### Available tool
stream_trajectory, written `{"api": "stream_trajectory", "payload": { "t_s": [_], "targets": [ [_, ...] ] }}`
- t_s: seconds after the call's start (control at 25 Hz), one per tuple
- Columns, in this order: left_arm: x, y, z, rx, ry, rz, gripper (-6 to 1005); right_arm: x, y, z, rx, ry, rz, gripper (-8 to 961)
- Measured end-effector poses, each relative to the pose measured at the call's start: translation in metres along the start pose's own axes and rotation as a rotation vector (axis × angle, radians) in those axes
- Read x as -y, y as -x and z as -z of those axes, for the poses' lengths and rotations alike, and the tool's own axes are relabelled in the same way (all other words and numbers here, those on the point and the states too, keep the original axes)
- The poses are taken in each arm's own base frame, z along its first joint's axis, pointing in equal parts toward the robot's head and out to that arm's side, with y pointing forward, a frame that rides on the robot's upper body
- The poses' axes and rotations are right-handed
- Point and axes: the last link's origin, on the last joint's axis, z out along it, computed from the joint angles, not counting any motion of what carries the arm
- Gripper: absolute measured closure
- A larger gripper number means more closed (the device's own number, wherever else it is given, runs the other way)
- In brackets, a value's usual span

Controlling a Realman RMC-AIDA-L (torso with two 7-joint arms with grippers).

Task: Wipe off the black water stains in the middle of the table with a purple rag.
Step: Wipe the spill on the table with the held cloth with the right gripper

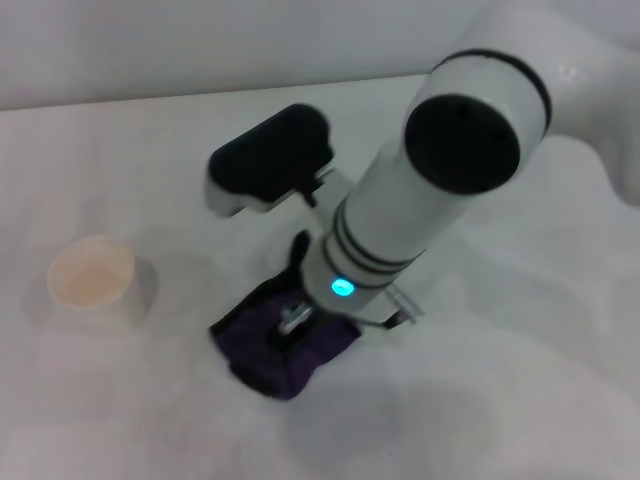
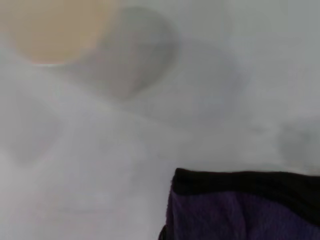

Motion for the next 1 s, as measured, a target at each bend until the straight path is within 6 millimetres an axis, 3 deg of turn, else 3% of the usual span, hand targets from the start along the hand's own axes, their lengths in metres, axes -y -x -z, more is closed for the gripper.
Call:
{"api": "stream_trajectory", "payload": {
  "t_s": [0.12,0.28,0.8,1.0],
  "targets": [
    [0.001,-0.001,-0.002,-0.006,0.003,-0.004,107,-0.022,0.0,-0.001,0.02,0.057,0.045,889],
    [0.002,-0.003,-0.004,-0.013,0.006,-0.011,107,-0.031,0.001,0.0,0.042,0.072,0.068,889],
    [0.007,0.001,0.0,0.018,-0.004,-0.017,107,0.043,-0.006,0.015,-0.006,-0.19,-0.048,890],
    [0.007,0.003,-0.002,0.028,-0.004,-0.016,107,0.041,-0.01,0.015,-0.004,-0.176,-0.056,890]
  ]
}}
